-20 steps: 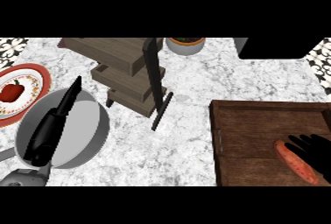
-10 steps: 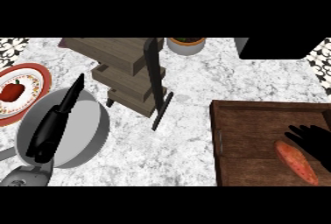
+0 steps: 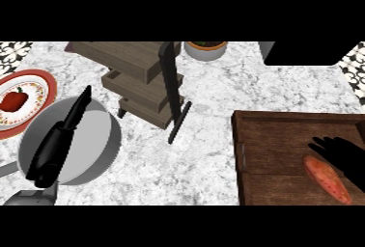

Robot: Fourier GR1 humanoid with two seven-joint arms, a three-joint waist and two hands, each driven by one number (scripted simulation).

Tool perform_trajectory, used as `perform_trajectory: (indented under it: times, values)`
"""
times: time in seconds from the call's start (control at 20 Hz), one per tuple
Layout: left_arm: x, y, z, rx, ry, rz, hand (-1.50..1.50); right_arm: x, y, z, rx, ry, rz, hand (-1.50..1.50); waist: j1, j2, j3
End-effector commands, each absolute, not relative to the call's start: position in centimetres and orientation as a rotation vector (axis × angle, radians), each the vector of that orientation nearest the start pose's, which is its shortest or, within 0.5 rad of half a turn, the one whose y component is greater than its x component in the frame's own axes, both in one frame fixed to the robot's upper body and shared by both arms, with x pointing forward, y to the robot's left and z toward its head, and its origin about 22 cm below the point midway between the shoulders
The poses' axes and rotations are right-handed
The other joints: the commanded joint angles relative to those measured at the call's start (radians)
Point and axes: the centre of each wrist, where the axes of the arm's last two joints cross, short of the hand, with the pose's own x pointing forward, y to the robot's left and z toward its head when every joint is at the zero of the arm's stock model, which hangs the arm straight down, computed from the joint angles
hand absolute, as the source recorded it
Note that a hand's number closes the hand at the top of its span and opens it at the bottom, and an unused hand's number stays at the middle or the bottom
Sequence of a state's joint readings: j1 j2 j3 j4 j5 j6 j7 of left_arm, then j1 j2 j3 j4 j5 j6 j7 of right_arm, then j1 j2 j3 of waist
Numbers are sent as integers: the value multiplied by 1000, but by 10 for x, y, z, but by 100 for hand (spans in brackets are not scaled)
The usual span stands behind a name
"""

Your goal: Pick the sweet potato from the tray and place it in the tiered basket

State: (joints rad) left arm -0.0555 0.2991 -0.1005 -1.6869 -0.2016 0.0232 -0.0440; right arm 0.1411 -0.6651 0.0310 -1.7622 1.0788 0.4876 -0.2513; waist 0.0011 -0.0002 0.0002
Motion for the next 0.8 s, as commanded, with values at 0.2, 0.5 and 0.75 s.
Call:
perform_trajectory:
  times: [0.2,0.5,0.75]
  values:
    - [259,248,62,305,-1762,-514,0,224,-335,50,-747,-962,1663,-150,0,0,0]
    - [252,256,54,324,-1743,-483,0,204,-348,36,-737,-932,1696,-150,-3,-1,0]
    - [243,255,33,314,-1745,-493,0,214,-349,18,-554,-1038,1645,150,1,0,0]
